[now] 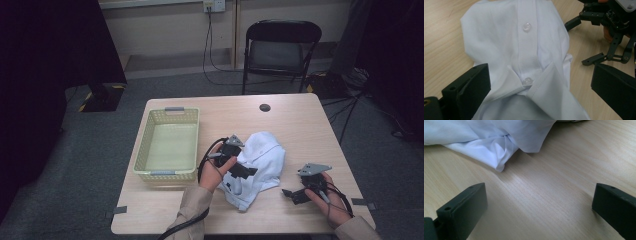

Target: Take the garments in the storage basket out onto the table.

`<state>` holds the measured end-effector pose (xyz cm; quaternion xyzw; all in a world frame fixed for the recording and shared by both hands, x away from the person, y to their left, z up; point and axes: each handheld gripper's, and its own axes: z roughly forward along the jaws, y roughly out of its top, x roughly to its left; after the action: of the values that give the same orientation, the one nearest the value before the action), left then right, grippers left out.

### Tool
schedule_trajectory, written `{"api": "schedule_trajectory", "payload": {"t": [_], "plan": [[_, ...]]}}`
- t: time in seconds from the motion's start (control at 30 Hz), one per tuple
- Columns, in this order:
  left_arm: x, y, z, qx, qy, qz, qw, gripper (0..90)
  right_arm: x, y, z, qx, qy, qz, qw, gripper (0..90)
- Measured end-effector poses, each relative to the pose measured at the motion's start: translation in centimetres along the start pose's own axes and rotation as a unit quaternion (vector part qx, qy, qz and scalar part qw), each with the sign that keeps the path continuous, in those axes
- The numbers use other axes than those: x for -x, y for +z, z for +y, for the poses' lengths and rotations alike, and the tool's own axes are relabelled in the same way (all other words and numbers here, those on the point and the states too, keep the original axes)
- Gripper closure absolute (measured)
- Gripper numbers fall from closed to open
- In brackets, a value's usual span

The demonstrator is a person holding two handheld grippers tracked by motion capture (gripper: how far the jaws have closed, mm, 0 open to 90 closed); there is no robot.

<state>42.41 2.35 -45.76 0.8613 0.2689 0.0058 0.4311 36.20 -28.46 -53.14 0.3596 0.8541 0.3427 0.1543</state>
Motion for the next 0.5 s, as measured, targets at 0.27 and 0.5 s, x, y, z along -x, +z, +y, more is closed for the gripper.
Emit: {"api": "schedule_trajectory", "payload": {"t": [0.27, 0.5], "plan": [[0.0, -1.0, -0.5, 0.009, -0.001, -0.006, 0.9999, 2.0, 0.0, 0.0, 0.0, 0.0, 0.0, 0.0, 1.0, 0.0], [0.1, -1.5, -1.1, 0.016, -0.002, -0.015, 0.9998, 2.1, 0.0, 0.0, 0.0, 0.0, 0.0, 0.0, 1.0, 0.0]]}}
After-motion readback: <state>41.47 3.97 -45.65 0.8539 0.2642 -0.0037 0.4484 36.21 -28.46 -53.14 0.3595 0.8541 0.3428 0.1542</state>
